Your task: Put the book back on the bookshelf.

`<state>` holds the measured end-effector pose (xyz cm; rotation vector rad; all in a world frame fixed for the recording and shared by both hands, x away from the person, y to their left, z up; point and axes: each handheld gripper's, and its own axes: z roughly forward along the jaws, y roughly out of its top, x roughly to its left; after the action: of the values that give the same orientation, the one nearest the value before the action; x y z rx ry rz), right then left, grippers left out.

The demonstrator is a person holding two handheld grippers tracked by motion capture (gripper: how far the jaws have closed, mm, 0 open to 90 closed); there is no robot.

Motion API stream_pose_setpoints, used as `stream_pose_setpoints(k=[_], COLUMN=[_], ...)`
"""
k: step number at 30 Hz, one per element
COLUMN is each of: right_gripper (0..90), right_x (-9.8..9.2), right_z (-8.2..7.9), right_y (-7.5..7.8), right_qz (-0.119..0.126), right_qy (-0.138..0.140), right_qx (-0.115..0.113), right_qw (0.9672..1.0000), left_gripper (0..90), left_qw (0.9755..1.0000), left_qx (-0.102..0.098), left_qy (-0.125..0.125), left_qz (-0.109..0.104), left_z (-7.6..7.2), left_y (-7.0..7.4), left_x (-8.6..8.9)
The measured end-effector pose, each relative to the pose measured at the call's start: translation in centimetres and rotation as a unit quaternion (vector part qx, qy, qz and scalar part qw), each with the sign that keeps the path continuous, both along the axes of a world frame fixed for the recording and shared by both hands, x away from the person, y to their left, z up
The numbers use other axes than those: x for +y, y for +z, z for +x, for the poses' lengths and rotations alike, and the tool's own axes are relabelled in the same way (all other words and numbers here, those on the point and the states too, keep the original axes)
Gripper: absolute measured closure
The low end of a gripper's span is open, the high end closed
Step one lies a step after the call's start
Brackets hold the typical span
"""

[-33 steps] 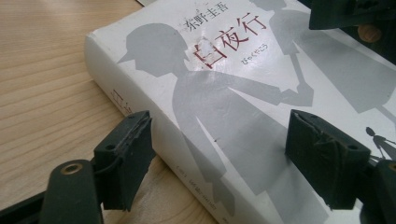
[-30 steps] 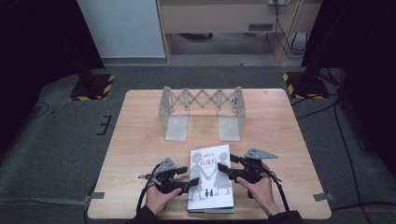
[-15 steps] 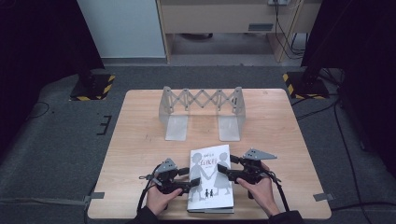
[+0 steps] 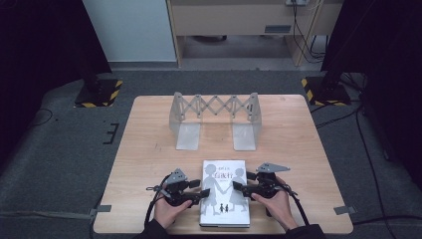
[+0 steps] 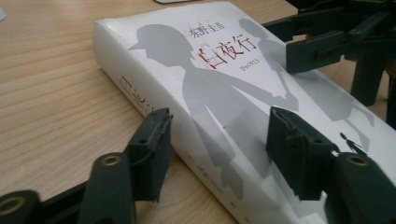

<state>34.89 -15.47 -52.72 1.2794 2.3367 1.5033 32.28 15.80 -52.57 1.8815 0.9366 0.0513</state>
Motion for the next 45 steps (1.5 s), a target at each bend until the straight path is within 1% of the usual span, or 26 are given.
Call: stream_pose_setpoints(k=[1,3,4,5,7,8,9,11,13,16,17,18,20,22,24,25,26,29,30,31,35,37,39,40,42,45], right_gripper=[26.2,26.9,26.9,27.1,28.4,29.6,30.6,30.4,29.9,29.3,29.9,29.9,32.2,32.7,32.8,33.7,33.8,34.6,34.6,35.8,33.1,32.5,32.1,31.5,31.5,31.5], right_x=[0.1,0.2,0.2,0.2,0.1,0.1,0.1,0.1,0.4,0.7,0.9,0.9,0.8,0.8,0.9,0.9,0.9,0.9,0.9,0.8,0.4,0.4,0.4,0.4,0.4,0.4], right_z=[-0.1,-0.1,-0.1,-0.1,-0.1,-0.2,-0.3,-0.3,-0.4,-0.5,-0.5,-0.5,-0.5,-0.5,-0.5,-0.5,-0.5,-0.5,-0.5,-0.6,-0.4,-0.2,-0.2,-0.2,-0.2,-0.2], right_y=[-0.1,0.1,0.2,0.3,0.8,1.0,1.4,1.9,2.3,2.3,2.1,2.1,2.0,2.0,2.1,2.0,2.0,2.1,2.1,2.3,3.1,3.2,3.2,3.3,3.3,3.5], right_qz=[-0.002,-0.004,-0.008,-0.012,-0.008,0.002,0.02,0.045,0.06,0.061,0.056,0.056,0.063,0.062,0.059,0.057,0.058,0.056,0.056,0.049,0.051,0.053,0.05,0.045,0.045,0.044], right_qy=[-0.002,-0.003,-0.001,0.0,0.002,0.002,0.001,0.002,0.007,0.012,0.014,0.014,0.014,0.024,0.027,0.035,0.035,0.044,0.044,0.051,0.043,0.042,0.042,0.043,0.043,0.041], right_qx=[-0.003,-0.001,-0.004,-0.004,-0.013,-0.022,-0.03,-0.038,-0.048,-0.047,-0.044,-0.044,-0.038,-0.03,-0.029,-0.022,-0.02,-0.012,-0.012,-0.016,-0.037,-0.04,-0.041,-0.042,-0.041,-0.047], right_qw=[1.0,1.0,1.0,0.9999,0.9999,0.9998,0.9993,0.9983,0.997,0.9969,0.9974,0.9974,0.9972,0.9973,0.9975,0.9975,0.9975,0.9974,0.9974,0.9974,0.9971,0.9969,0.997,0.9972,0.9972,0.9971], left_gripper=[43.9,44.0,44.0,43.9,43.9,43.7,43.8,43.1,41.6,41.1,41.0,40.9,40.7,40.2,39.7,38.9,38.0,35.6,34.9,34.2,32.8,32.6,32.5,32.3,32.1,31.7], left_qw=[1.0,1.0,1.0,1.0,0.9999,0.9999,0.9999,0.9997,0.9997,0.9997,0.9997,0.9997,0.9997,0.9996,0.9996,0.9997,0.9997,0.9998,0.9998,0.9998,0.9998,0.9998,0.9998,0.9998,0.9998,0.9998], left_qx=[0.002,0.002,0.002,0.003,0.004,0.005,0.004,0.004,0.002,0.001,-0.001,-0.001,0.0,0.002,0.002,0.002,0.001,-0.005,-0.005,-0.006,-0.006,-0.006,-0.006,-0.007,-0.007,-0.007], left_qy=[0.0,0.001,0.001,0.002,0.001,0.002,0.001,0.0,-0.001,-0.001,-0.002,-0.002,-0.002,-0.002,-0.002,-0.001,-0.002,0.0,0.0,0.001,0.001,0.001,0.0,0.0,0.0,0.001], left_qz=[-0.002,-0.002,-0.002,-0.005,-0.01,-0.015,-0.017,-0.023,-0.026,-0.025,-0.023,-0.023,-0.024,-0.027,-0.027,-0.026,-0.026,-0.021,-0.021,-0.022,-0.021,-0.021,-0.02,-0.02,-0.02,-0.018], left_z=[-0.1,-0.1,-0.1,-0.1,-0.1,-0.1,-0.1,-0.1,-0.1,-0.1,-0.1,-0.1,-0.1,0.0,0.0,0.0,0.0,-0.1,-0.1,0.0,0.0,0.0,0.0,0.0,0.0,0.0], left_y=[0.0,0.0,0.0,0.0,0.0,0.0,0.1,0.1,0.1,0.1,0.1,0.1,0.0,0.0,0.0,-0.1,-0.1,0.0,0.0,0.0,0.0,0.0,0.0,0.0,0.1,0.1], left_x=[-0.1,-0.1,-0.1,-0.1,0.0,0.0,0.1,0.1,0.1,0.1,0.0,0.0,0.1,0.1,0.1,0.1,0.0,0.0,0.0,0.0,0.1,0.1,0.1,0.1,0.1,0.2])
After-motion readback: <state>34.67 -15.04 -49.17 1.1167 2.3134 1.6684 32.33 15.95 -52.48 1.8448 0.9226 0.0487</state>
